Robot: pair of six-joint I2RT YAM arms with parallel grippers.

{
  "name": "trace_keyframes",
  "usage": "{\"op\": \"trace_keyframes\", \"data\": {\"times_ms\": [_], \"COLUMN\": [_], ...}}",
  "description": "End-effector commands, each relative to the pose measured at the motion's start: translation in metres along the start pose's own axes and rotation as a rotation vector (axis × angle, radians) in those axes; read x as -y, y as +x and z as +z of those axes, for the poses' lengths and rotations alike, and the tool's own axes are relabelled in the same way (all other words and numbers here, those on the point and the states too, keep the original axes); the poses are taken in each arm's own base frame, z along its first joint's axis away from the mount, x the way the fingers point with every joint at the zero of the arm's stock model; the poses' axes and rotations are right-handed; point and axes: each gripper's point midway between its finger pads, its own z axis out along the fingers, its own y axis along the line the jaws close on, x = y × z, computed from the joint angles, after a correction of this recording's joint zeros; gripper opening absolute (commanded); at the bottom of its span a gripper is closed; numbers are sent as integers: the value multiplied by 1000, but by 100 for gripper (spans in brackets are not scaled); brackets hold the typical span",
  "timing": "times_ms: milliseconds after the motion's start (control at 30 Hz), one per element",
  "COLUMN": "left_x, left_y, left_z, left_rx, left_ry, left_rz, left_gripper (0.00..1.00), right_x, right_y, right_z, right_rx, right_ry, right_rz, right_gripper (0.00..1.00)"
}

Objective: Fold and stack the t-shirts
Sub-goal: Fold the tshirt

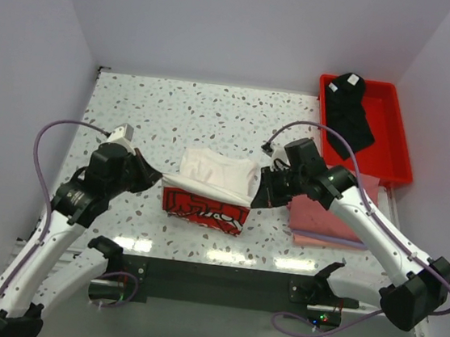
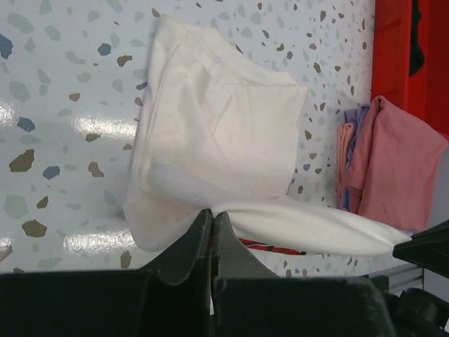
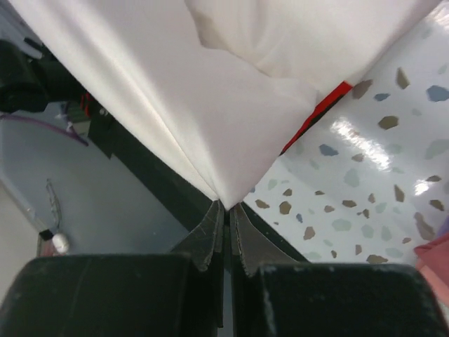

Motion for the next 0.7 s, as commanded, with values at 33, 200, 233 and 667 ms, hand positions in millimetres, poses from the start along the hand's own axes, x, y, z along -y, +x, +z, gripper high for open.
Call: {"op": "trace_keyframes", "data": {"times_ms": [33,200,233,667], "left_x": [1,8,9,8], "left_y": [-45,-60,-61,-87], "left_z": [24,43,46,94], "left_rx": [180,210,209,237], "left_ry": [-53,-58,-61,-139], "left_rz": [-13,-2,1,8], "left_gripper": [0,0,0,0], "right_x": [32,40,45,60], "right_y": [-42,-62,-65,-121], "right_z": [-8,-2,-3,10], "right_rx": [142,181,182,263], "right_ry": [174,184,193,156], "right_rz": [12,30,37,56], "right_gripper": [0,0,0,0]}}
